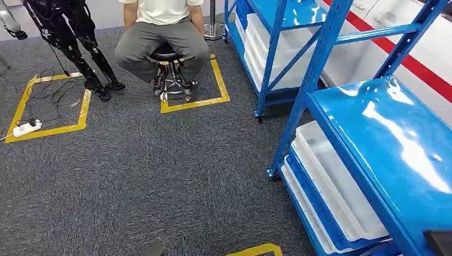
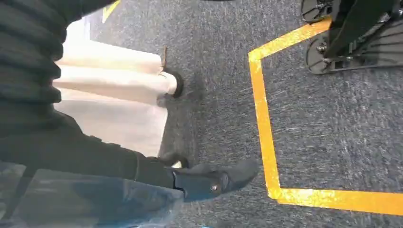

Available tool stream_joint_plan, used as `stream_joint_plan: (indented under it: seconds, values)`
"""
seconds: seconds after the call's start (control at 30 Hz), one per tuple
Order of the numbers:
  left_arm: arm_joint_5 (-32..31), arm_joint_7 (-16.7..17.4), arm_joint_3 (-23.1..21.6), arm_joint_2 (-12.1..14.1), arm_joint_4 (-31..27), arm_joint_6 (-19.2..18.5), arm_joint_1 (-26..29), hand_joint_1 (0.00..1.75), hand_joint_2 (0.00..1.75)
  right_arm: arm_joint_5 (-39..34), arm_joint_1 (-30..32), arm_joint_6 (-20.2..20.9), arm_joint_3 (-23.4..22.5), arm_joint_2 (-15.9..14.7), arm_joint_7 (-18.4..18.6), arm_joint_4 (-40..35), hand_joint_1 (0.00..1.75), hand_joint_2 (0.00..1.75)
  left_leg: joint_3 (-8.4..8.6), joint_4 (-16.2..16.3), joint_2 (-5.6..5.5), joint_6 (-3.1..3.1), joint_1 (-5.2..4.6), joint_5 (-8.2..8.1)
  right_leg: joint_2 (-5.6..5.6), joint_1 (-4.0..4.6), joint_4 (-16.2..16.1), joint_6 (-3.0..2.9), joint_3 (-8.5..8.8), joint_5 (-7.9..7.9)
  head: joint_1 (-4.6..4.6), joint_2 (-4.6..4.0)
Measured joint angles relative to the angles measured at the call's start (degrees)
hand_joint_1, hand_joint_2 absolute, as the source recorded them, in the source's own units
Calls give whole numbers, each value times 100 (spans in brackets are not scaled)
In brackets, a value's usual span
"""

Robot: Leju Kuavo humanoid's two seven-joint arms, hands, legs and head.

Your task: Take the parts from the cabinet and place them on the table.

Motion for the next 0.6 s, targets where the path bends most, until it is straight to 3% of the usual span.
stream_joint_plan:
  seconds: [0.03, 0.07, 0.1, 0.13, 0.17, 0.2, 0.23, 0.27, 0.3, 0.37, 0.4, 0.43, 0.47, 0.5, 0.57, 0.6]
  values:
    - [46, -15, 59, 2, 9, 17, 46, 0, 0, 54, -3, 41, 30, -41, -28, 0, 0, 175, -12, 1, 99, -1, -6, 0, -22, -24, 421, 8, -201, -164, -6, 0]
    - [79, -31, 122, 11, 9, 50, 91, 0, 0, 95, -5, 76, 65, -81, -46, 0, 0, 175, -38, 5, 212, -7, -8, 4, -39, -50, 801, 62, -366, -277, 0, 0]
    - [96, -44, 168, 11, 11, 80, 112, 0, 0, 141, 1, 94, 85, -113, -59, 0, 0, 175, -49, 5, 290, -21, -5, 12, -55, -77, 810, 124, -343, -253, 4, 0]
    - [116, -59, 205, 9, 11, 100, 118, 0, 0, 174, 19, 113, 107, -153, -65, 0, 0, 175, -64, 8, 358, -35, 3, 15, -82, -111, 554, 210, -175, -154, -2, 0]
    - [144, -63, 245, 6, 13, 107, 118, 0, 0, 203, 26, 138, 118, -184, -74, 0, 0, 175, -74, 21, 419, -61, 14, 17, -148, -141, 44, 303, 135, 8, 7, 0]
    - [151, -68, 280, -4, 11, 122, 118, 0, 0, 227, 21, 157, 131, -214, -85, 0, 0, 175, -82, 52, 480, -96, 22, 3, -297, -170, -536, 379, 486, 159, 0, 0]
    - [153, -72, 312, -2, 11, 153, 118, 0, 0, 244, -8, 166, 155, -225, -96, 0, 0, 175, -91, 121, 551, -155, -9, -26, -625, -187, -1000, 369, 753, 194, 19, 0]
    - [153, -79, 332, -4, 11, 168, 127, 0, 0, 257, -42, 175, 175, -232, -105, -2, 0, 175, -107, 144, 613, -220, -32, -78, -632, -110, -951, 322, 757, 237, 22, 0]
    - [153, -81, 347, 0, 15, 181, 129, 0, 0, 262, -45, 175, 195, -238, -111, -2, 0, 175, -81, 157, 661, -254, -40, -99, -512, -147, -950, 216, 727, 254, -13, 0]
    - [153, -87, 393, -13, 15, 201, 120, 0, 0, 275, -27, 179, 214, -258, -111, -2, 0, 175, -34, 158, 771, -294, -6, -93, -394, -112, -930, 152, 647, 253, -11, 0]
    - [153, -90, 402, -20, 15, 201, 120, 0, 0, 277, -25, 179, 214, -264, -109, -2, 0, 175, -44, 182, 786, -344, 29, -124, -312, -165, -942, 81, 710, 280, -4, 0]
    - [153, -92, 404, -17, 15, 201, 116, 0, 0, 277, -22, 179, 216, -266, -109, -2, 0, 175, -81, 301, 527, -405, 71, -240, -254, -183, -949, 58, 709, 290, -19, 0]
    - [153, -101, 413, -22, 15, 199, 121, 0, 0, 275, -24, 179, 218, -275, -109, -2, 0, 175, -201, 624, 233, -414, 87, -510, -207, -172, -943, 1, 697, 325, -29, 0]
    - [153, -100, 424, -22, 20, 184, 135, 0, 0, 275, -36, 179, 221, -271, -109, -2, 0, 175, -393, 1087, 83, -418, 88, -793, -137, -151, -943, -30, 677, 340, -28, 0]
    - [151, -103, 432, -15, 24, 184, 161, 0, 0, 275, -43, 179, 223, -271, -109, -2, 0, 175, -802, 1991, -13, -406, 87, -1170, 32, -100, -936, -71, 633, 369, -28, 0]
    - [151, -103, 437, -13, 28, 171, 166, 0, 0, 275, -40, 179, 223, -269, -109, -2, 0, 175, -876, 2139, -19, -390, 87, -1168, 111, -78, -931, -87, 622, 380, -28, 0]
